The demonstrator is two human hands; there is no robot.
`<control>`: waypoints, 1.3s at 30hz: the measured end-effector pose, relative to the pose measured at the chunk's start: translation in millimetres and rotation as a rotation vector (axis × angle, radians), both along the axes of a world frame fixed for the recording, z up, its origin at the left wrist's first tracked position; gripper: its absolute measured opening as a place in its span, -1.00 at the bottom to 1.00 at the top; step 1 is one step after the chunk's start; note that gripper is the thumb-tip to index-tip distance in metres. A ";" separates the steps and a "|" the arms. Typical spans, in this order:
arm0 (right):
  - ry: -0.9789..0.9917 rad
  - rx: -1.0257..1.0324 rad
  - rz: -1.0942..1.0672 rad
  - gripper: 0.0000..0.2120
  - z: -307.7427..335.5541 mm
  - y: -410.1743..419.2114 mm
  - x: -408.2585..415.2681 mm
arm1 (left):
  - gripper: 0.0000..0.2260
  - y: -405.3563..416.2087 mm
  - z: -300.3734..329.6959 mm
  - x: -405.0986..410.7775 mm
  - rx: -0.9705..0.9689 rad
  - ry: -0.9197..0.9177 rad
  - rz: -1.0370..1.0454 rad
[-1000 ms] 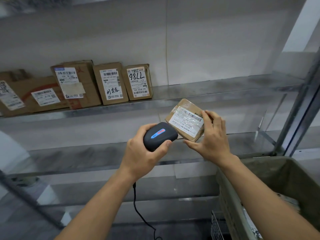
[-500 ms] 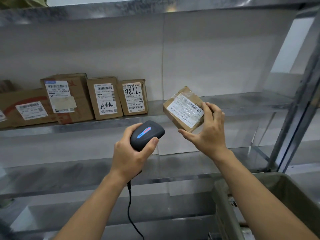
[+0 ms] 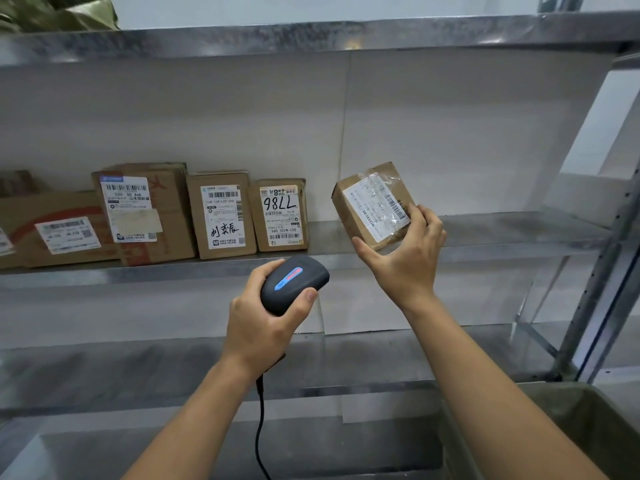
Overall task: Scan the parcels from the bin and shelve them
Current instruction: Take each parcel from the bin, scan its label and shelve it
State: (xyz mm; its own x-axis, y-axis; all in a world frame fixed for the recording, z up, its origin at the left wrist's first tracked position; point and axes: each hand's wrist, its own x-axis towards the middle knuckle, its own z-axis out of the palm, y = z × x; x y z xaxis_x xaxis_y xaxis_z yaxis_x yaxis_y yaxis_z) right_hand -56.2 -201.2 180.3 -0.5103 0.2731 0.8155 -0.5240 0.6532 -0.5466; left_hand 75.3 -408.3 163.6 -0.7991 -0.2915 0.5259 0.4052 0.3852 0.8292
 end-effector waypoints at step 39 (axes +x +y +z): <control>-0.291 0.120 0.024 -0.31 -42.6 -94.7 -63.5 | -0.42 -46.0 -23.1 -54.5 0.054 -0.074 0.010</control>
State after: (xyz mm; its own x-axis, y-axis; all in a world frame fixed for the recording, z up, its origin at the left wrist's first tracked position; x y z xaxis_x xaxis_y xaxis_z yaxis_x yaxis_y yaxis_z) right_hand -119.6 -295.9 137.7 -0.7321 0.1692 0.6599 -0.3726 0.7114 -0.5958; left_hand 20.8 -454.3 140.5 -0.8322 -0.3257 0.4487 0.3385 0.3426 0.8764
